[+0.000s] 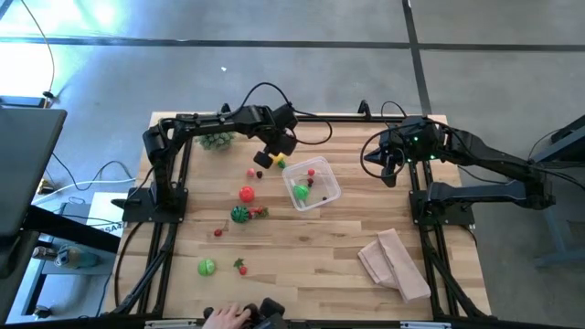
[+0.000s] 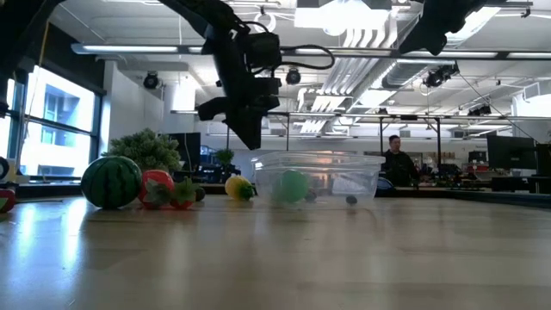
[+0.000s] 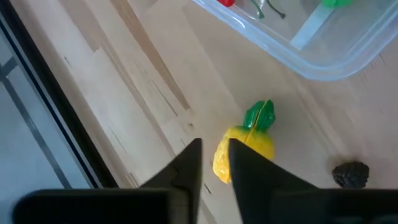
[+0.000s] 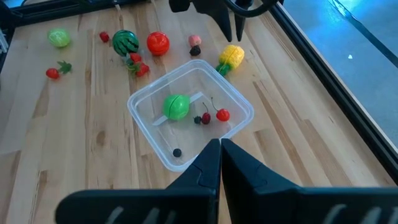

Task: Pick and placing Produce into tupperware
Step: Put the yellow pineapple into the transparent bin

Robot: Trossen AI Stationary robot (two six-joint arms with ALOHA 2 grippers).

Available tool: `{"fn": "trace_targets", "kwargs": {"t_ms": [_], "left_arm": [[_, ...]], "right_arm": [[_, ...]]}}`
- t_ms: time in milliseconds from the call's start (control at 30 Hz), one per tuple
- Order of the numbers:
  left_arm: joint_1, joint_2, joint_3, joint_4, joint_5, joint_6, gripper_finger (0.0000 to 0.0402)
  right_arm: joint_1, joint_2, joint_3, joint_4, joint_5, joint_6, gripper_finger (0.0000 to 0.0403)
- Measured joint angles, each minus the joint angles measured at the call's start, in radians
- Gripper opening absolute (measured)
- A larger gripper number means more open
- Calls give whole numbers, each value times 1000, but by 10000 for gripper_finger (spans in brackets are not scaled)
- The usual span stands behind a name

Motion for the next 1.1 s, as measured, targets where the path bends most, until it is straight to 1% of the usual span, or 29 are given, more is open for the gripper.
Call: {"fn": "trace_targets", "kwargs": {"t_ms": [167,233,300,367,500,567,700,767,1100], "left_arm": [[0,0,-5,-35,-1,5,148],[0,0,-16,-62,0,21,169],[0,0,-28,-93,-1,62,181],[0,7,-37,-103,-8,89,187],[0,26,-37,-76,-67,106,188],[2,39,-37,-71,-74,119,188],[18,84,-38,-88,-107,140,188],[22,96,-39,-70,-136,145,188],[23,103,-37,-27,-114,146,188]], "right_arm": [[0,0,0,0,0,0,4],[0,0,0,0,0,0,4],[0,0,0,0,0,0,4],[0,0,0,0,0,0,4],[0,0,0,0,0,0,4],[0,0,0,0,-1,0,4],[0,1,0,0,-1,0,4],[0,1,0,0,0,0,4],[0,2,0,0,3,0,4]]}}
